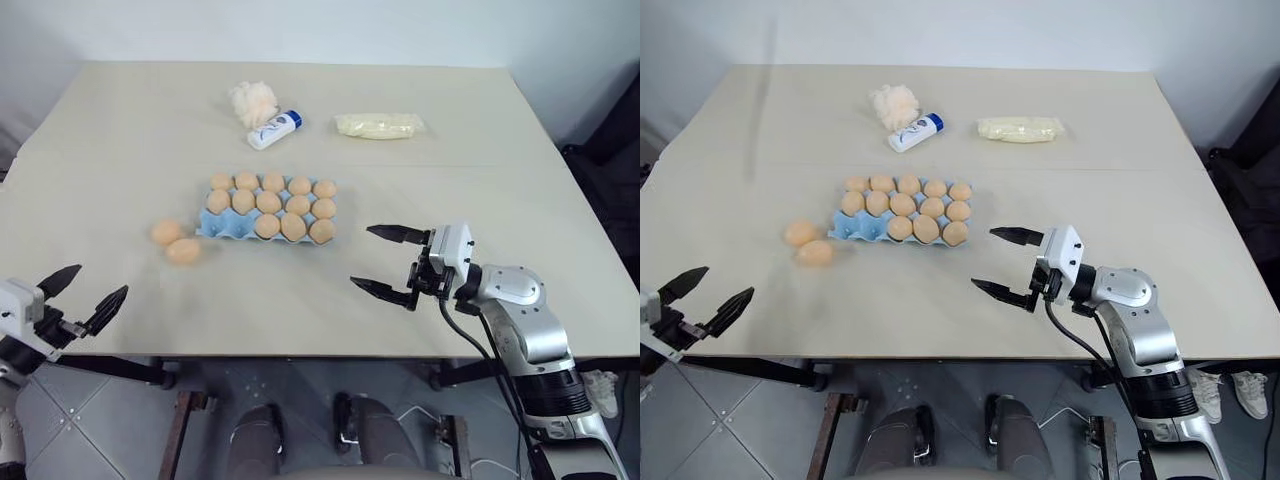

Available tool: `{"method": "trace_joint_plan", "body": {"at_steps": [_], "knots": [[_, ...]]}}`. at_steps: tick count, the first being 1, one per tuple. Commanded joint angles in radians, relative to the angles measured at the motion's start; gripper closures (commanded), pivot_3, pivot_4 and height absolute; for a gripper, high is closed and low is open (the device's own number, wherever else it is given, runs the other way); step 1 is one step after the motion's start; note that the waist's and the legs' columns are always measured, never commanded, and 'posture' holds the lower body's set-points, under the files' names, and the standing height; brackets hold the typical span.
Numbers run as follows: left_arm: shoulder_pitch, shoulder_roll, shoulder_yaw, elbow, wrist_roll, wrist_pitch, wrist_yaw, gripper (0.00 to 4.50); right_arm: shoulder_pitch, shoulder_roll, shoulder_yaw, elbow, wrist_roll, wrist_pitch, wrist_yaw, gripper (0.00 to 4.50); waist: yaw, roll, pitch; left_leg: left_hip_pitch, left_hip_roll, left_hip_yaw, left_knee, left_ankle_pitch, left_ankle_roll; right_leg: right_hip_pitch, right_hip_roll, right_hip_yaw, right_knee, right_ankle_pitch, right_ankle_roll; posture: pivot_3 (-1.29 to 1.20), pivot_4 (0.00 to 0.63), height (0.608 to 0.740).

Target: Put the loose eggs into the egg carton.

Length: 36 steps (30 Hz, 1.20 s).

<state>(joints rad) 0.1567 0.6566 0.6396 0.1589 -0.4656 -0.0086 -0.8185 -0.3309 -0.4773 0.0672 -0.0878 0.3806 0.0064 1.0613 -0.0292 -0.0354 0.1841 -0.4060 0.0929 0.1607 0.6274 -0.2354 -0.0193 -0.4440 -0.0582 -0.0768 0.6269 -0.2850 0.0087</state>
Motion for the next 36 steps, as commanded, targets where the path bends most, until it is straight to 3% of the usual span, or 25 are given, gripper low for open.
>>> {"method": "trace_joint_plan", "body": {"at_steps": [1, 7, 11, 22, 25, 31, 36], "knots": [[0.006, -0.033, -0.037, -0.110, -0.038, 0.041, 0.013, 0.01, -0.009, 0.008, 0.004, -0.003, 0.002, -0.048, 0.021, 0.00, 0.002, 0.000, 0.000, 0.000, 0.000, 0.001, 0.000, 0.000, 0.001, 0.000, 0.000, 0.000, -0.001, 0.000, 0.000, 0.00, 0.150, 0.740], [-0.130, -0.072, -0.163, -0.132, 0.012, 0.051, 0.070, 0.01, -0.031, -0.008, 0.006, 0.005, 0.013, -0.008, 0.032, 0.00, 0.001, 0.000, 0.000, 0.000, 0.000, 0.002, -0.001, -0.001, 0.002, 0.000, 0.000, 0.001, -0.001, 0.008, 0.014, 0.00, 0.150, 0.740], [-0.273, -0.088, -0.269, -0.032, 0.082, 0.048, 0.102, 0.01, -0.058, 0.006, 0.011, 0.011, 0.008, 0.005, 0.022, 0.00, 0.001, 0.000, 0.000, 0.000, 0.000, 0.002, 0.000, 0.000, 0.001, 0.000, 0.001, 0.001, 0.001, 0.008, 0.014, 0.00, 0.150, 0.740], [-0.408, -0.107, -0.341, 0.184, 0.156, -0.010, 0.130, 0.01, -0.063, 0.035, 0.022, -0.014, 0.002, 0.018, -0.018, 0.00, -0.001, -0.001, 0.000, 0.001, 0.006, 0.004, 0.001, 0.000, 0.001, -0.001, 0.009, 0.002, 0.004, 0.008, 0.013, 0.00, 0.150, 0.740], [-0.408, -0.111, -0.352, 0.179, 0.144, -0.013, 0.100, 0.63, -0.053, 0.035, 0.021, -0.018, 0.002, 0.017, -0.028, 0.00, -0.001, -0.001, 0.000, 0.001, 0.006, 0.004, 0.001, -0.001, 0.001, -0.001, 0.009, 0.002, 0.004, 0.008, 0.013, 0.00, 0.150, 0.740], [-0.377, -0.107, -0.325, 0.150, 0.107, -0.025, 0.056, 2.46, -0.034, 0.040, 0.031, -0.029, 0.000, 0.015, -0.040, 0.00, -0.003, -0.001, 0.000, 0.001, 0.007, 0.004, 0.002, -0.001, 0.001, -0.001, 0.009, 0.003, 0.004, 0.008, 0.012, 0.00, 0.150, 0.740], [-0.351, -0.124, -0.320, 0.035, 0.026, -0.023, -0.006, 2.46, -0.020, 0.039, 0.034, -0.035, -0.001, 0.015, -0.049, 0.00, 0.000, -0.001, 0.000, 0.001, 0.008, 0.004, 0.002, -0.001, 0.001, -0.001, 0.010, 0.003, 0.004, 0.008, 0.011, 0.00, 0.150, 0.740]]}}
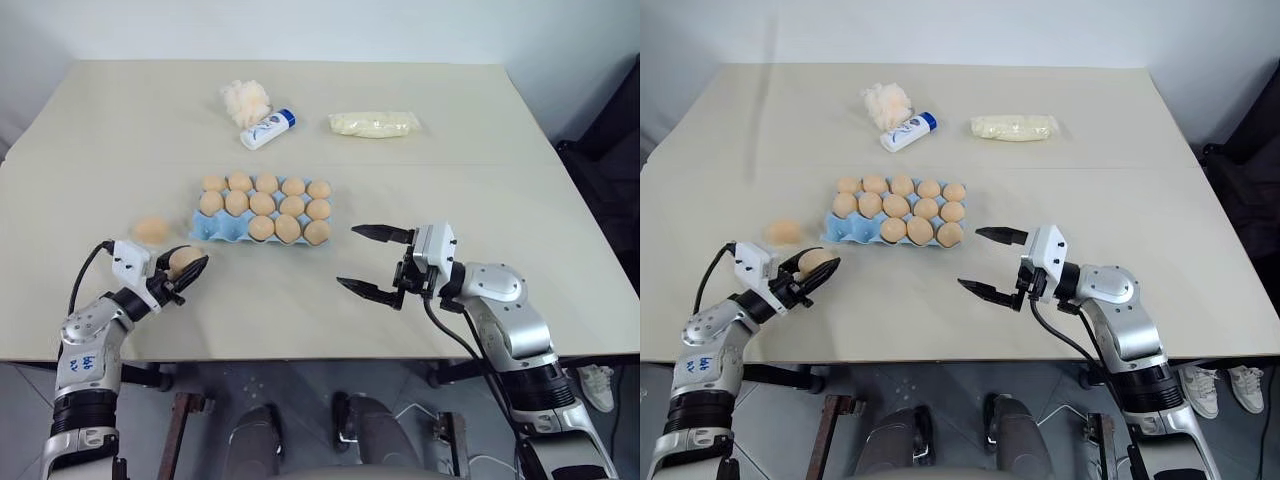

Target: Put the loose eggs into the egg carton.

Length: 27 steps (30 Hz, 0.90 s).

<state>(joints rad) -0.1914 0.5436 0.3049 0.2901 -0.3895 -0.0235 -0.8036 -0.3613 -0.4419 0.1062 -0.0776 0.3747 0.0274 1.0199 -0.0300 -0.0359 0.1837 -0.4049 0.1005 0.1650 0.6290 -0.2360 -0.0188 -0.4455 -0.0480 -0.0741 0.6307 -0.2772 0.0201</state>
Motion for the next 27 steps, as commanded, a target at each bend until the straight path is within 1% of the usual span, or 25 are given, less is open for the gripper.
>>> {"method": "trace_joint_plan", "body": {"at_steps": [1, 3, 6, 9, 11, 14, 16, 18, 22, 23, 27], "knots": [[-0.011, -0.019, -0.001, -0.131, -0.060, 0.010, -0.018, 2.46, 0.014, 0.003, -0.005, -0.048, 0.005, -0.005, -0.009, 0.00, 0.001, 0.000, 0.000, 0.000, 0.000, 0.000, 0.000, 0.000, 0.000, 0.000, 0.000, 0.000, 0.000, 0.000, 0.000, 0.00, 0.150, 0.740], [-0.045, -0.038, -0.034, -0.171, -0.060, 0.035, -0.005, 2.46, 0.019, 0.002, -0.004, -0.054, 0.006, -0.003, -0.014, 0.00, 0.005, 0.000, 0.000, 0.000, 0.000, 0.000, 0.001, 0.000, 0.000, 0.001, 0.000, 0.000, 0.000, 0.000, 0.000, 0.00, 0.150, 0.740], [-0.133, -0.074, -0.086, -0.148, -0.031, 0.049, 0.017, 2.46, 0.023, 0.002, -0.003, -0.060, 0.006, 0.000, -0.022, 0.00, 0.008, 0.000, 0.000, 0.000, -0.002, 0.000, 0.002, 0.000, 0.000, 0.001, 0.000, 0.000, 0.000, 0.000, 0.001, 0.00, 0.150, 0.740], [-0.237, -0.108, -0.123, -0.036, 0.014, 0.033, 0.041, 2.46, 0.028, 0.001, -0.004, -0.071, 0.004, 0.004, -0.031, 0.00, 0.007, 0.000, 0.000, 0.000, -0.004, 0.000, 0.003, 0.001, 0.000, 0.001, 0.001, 0.001, 0.000, 0.002, 0.001, 0.00, 0.150, 0.740], [-0.318, -0.120, -0.145, 0.095, 0.060, 0.008, 0.061, 2.46, 0.036, -0.001, -0.010, -0.087, 0.002, 0.007, -0.046, 0.00, 0.002, 0.000, 0.000, 0.000, -0.005, 0.001, 0.004, 0.002, 0.001, 0.001, 0.002, 0.001, 0.000, 0.003, 0.001, 0.00, 0.150, 0.740], [-0.359, -0.125, -0.151, 0.169, 0.072, -0.023, 0.037, 2.46, 0.047, -0.003, -0.014, -0.104, 0.001, 0.012, -0.062, 0.00, -0.006, 0.000, 0.000, 0.001, -0.004, 0.002, 0.003, 0.003, 0.001, 0.001, 0.004, 0.000, 0.000, 0.004, 0.000, 0.00, 0.150, 0.740], [-0.362, -0.123, -0.146, 0.182, 0.075, -0.046, 0.034, 1.95, 0.055, -0.004, -0.016, -0.113, 0.002, 0.015, -0.070, 0.00, -0.005, -0.001, 0.000, 0.001, -0.002, 0.002, 0.002, 0.002, 0.000, 0.000, 0.005, 0.000, 0.001, 0.004, 0.000, 0.00, 0.150, 0.740], [-0.342, -0.117, -0.131, 0.157, 0.051, -0.051, 0.012, 1.43, 0.064, -0.004, -0.016, -0.118, 0.002, 0.014, -0.076, 0.00, 0.000, 0.000, 0.000, 0.001, -0.002, 0.002, 0.002, 0.002, -0.002, 0.000, 0.006, 0.000, 0.001, 0.003, -0.001, 0.00, 0.150, 0.740], [-0.290, -0.102, -0.093, 0.092, 0.012, -0.054, -0.012, 0.13, 0.072, -0.004, -0.014, -0.116, 0.001, 0.009, -0.081, 0.00, 0.001, 0.000, 0.000, 0.001, -0.002, 0.002, 0.002, 0.002, -0.002, 0.000, 0.006, 0.000, 0.001, 0.003, -0.001, 0.00, 0.150, 0.740], [-0.273, -0.093, -0.082, 0.078, 0.018, -0.066, -0.002, 0.06, 0.072, -0.004, -0.014, -0.114, 0.001, 0.007, -0.082, 0.00, 0.001, -0.001, 0.000, 0.001, -0.002, 0.002, 0.002, 0.001, -0.002, 0.000, 0.005, 0.001, 0.001, 0.003, -0.001, 0.00, 0.150, 0.740], [-0.195, -0.040, -0.019, 0.031, 0.033, -0.100, 0.045, 0.06, 0.067, -0.001, -0.011, -0.104, 0.001, 0.005, -0.081, 0.00, -0.001, -0.001, 0.000, 0.001, -0.001, 0.002, 0.003, 0.002, -0.001, 0.000, 0.005, 0.003, 0.002, 0.003, -0.001, 0.00, 0.150, 0.740]]}}
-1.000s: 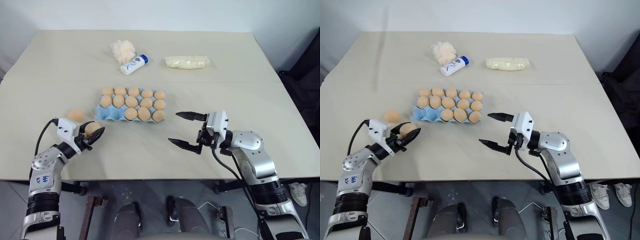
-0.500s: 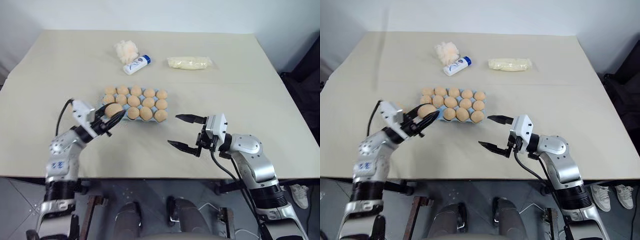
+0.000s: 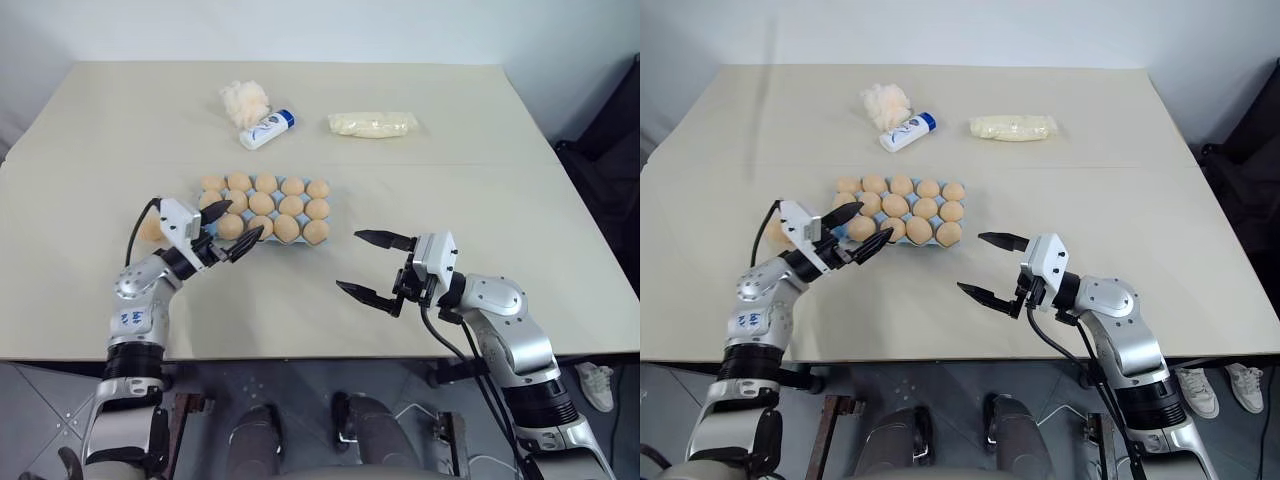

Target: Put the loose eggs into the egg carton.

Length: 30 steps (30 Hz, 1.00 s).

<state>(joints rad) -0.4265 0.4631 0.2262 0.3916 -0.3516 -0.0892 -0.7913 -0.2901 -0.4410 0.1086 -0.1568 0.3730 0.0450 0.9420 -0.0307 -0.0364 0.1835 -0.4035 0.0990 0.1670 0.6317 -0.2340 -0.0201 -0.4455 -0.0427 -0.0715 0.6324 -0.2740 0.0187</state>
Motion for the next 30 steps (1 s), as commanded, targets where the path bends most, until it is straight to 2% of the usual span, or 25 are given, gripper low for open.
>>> {"method": "trace_joint_plan", "body": {"at_steps": [1, 4, 9, 13, 18, 22, 24, 30], "knots": [[0.056, 0.048, 0.071, -0.083, -0.010, -0.032, 0.038, 0.06, -0.004, -0.002, -0.014, -0.025, 0.004, -0.012, -0.002, 0.00, -0.001, 0.000, 0.000, 0.000, 0.000, 0.000, 0.000, 0.000, 0.000, 0.000, 0.000, 0.000, 0.000, 0.000, 0.000, 0.00, 0.150, 0.740], [0.170, 0.102, 0.142, -0.139, -0.027, -0.030, 0.041, 0.06, -0.003, -0.004, -0.010, -0.019, 0.007, -0.012, 0.007, 0.00, -0.003, 0.000, 0.000, 0.000, 0.000, 0.000, 0.000, 0.000, 0.000, 0.000, 0.000, 0.000, 0.000, 0.000, -0.001, 0.00, 0.150, 0.740], [0.356, 0.126, 0.244, -0.219, -0.073, -0.001, 0.046, 0.06, -0.004, -0.004, -0.003, -0.005, 0.010, -0.015, 0.028, 0.00, 0.000, 0.000, 0.000, 0.000, 0.003, 0.001, -0.002, -0.002, -0.002, -0.001, -0.002, 0.001, -0.001, -0.001, -0.002, 0.00, 0.150, 0.740], [0.469, 0.088, 0.328, -0.232, -0.074, -0.024, 0.134, 0.06, -0.018, 0.009, 0.007, 0.010, 0.008, -0.018, 0.038, 0.00, 0.000, 0.000, 0.000, 0.000, 0.004, 0.001, -0.002, -0.003, -0.005, -0.001, -0.002, 0.001, -0.003, -0.001, -0.002, 0.00, 0.150, 0.740], [0.529, -0.001, 0.404, -0.240, -0.076, -0.025, 0.293, 0.06, -0.033, 0.017, 0.011, 0.023, 0.007, -0.020, 0.048, 0.00, 0.000, 0.000, 0.000, 0.000, 0.004, 0.001, -0.002, -0.003, -0.004, 0.000, -0.002, 0.001, -0.004, -0.001, -0.002, 0.00, 0.150, 0.740], [0.528, -0.018, 0.389, -0.250, -0.084, -0.023, 0.292, 0.06, -0.036, 0.017, 0.008, 0.026, 0.007, -0.021, 0.054, 0.00, 0.003, -0.001, 0.000, 0.000, 0.004, 0.000, -0.002, -0.003, -0.004, 0.000, -0.002, 0.001, -0.004, -0.001, -0.002, 0.00, 0.150, 0.740], [0.475, -0.001, 0.368, -0.242, -0.067, -0.015, 0.313, 0.06, -0.038, 0.015, 0.008, 0.026, 0.007, -0.019, 0.059, 0.00, 0.005, -0.001, -0.001, 0.000, 0.004, 0.000, -0.002, -0.003, -0.004, 0.000, -0.002, 0.001, -0.005, -0.001, -0.002, 0.00, 0.150, 0.740], [0.190, 0.089, 0.260, -0.091, -0.013, 0.042, 0.313, 0.06, -0.050, 0.017, 0.010, 0.029, 0.007, -0.011, 0.063, 0.00, 0.005, -0.002, -0.001, -0.001, 0.002, 0.000, -0.001, -0.003, -0.004, 0.001, -0.002, 0.000, -0.005, 0.000, -0.002, 0.00, 0.150, 0.740]]}}
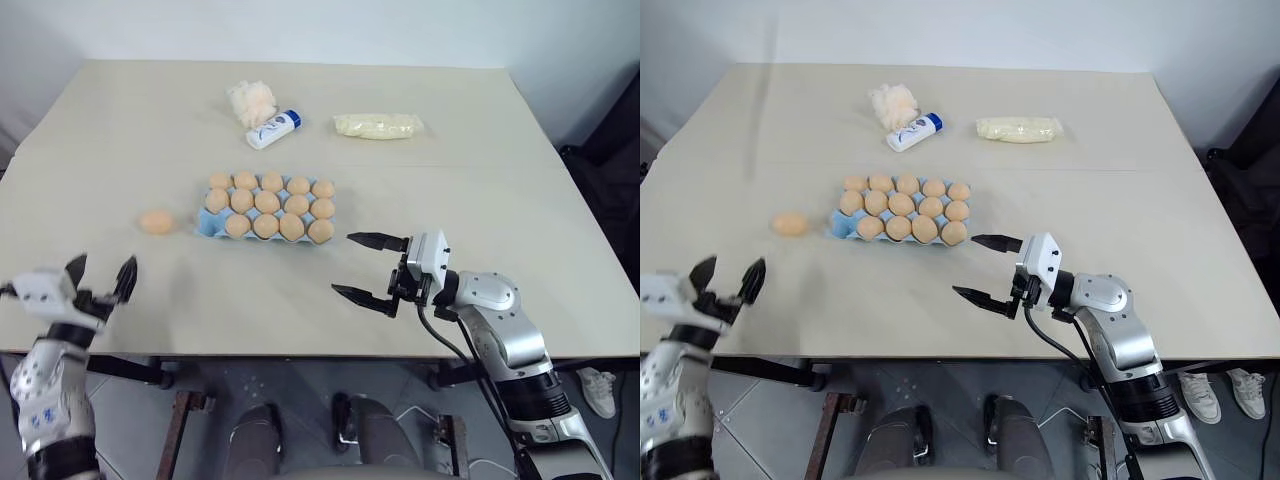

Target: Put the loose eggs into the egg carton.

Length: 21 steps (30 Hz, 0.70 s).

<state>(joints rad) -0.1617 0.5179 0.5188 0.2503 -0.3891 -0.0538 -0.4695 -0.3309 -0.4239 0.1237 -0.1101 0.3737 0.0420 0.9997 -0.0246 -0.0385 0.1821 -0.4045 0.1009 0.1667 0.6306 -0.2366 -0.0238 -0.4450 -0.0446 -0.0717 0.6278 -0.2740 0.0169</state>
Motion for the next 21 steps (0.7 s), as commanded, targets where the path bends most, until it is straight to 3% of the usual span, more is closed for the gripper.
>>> {"method": "trace_joint_plan", "body": {"at_steps": [1, 8, 15, 18, 21], "knots": [[-0.125, 0.048, -0.056, 0.095, 0.039, 0.017, -0.013, 0.06, -0.009, 0.000, -0.005, -0.019, 0.007, -0.006, 0.004, 0.00, -0.003, 0.000, 0.000, 0.000, 0.000, 0.000, 0.000, 0.000, 0.000, 0.000, 0.000, 0.000, 0.000, 0.000, 0.000, 0.00, 0.150, 0.740], [-0.400, 0.090, -0.156, 0.479, 0.134, -0.014, -0.020, 0.06, 0.002, -0.001, -0.008, -0.038, 0.006, 0.001, -0.009, 0.00, -0.009, 0.000, 0.000, 0.001, 0.000, 0.005, -0.001, 0.001, 0.003, -0.002, 0.003, -0.004, 0.002, 0.001, 0.002, 0.00, 0.150, 0.740], [-0.463, 0.105, -0.191, 0.642, 0.174, -0.029, -0.040, 0.06, 0.019, -0.007, -0.020, -0.055, 0.006, 0.005, -0.031, 0.00, -0.005, 0.000, 0.000, 0.001, 0.000, 0.007, -0.001, -0.001, 0.002, -0.003, 0.004, -0.006, 0.002, 0.001, 0.002, 0.00, 0.150, 0.740], [-0.478, 0.113, -0.202, 0.689, 0.180, -0.008, -0.058, 0.66, 0.021, -0.009, -0.019, -0.059, 0.007, 0.007, -0.034, 0.00, -0.004, 0.000, 0.000, 0.001, 0.000, 0.007, 0.000, 0.000, 0.002, -0.003, 0.003, -0.006, 0.003, 0.001, 0.001, 0.00, 0.150, 0.740], [-0.478, 0.115, -0.207, 0.697, 0.180, -0.031, -0.076, 1.60, 0.019, -0.010, -0.019, -0.056, 0.007, 0.007, -0.034, 0.00, -0.005, 0.000, 0.000, 0.002, -0.001, 0.007, 0.001, -0.002, -0.001, -0.003, 0.003, -0.005, 0.004, 0.001, 0.001, 0.00, 0.150, 0.740]]}}
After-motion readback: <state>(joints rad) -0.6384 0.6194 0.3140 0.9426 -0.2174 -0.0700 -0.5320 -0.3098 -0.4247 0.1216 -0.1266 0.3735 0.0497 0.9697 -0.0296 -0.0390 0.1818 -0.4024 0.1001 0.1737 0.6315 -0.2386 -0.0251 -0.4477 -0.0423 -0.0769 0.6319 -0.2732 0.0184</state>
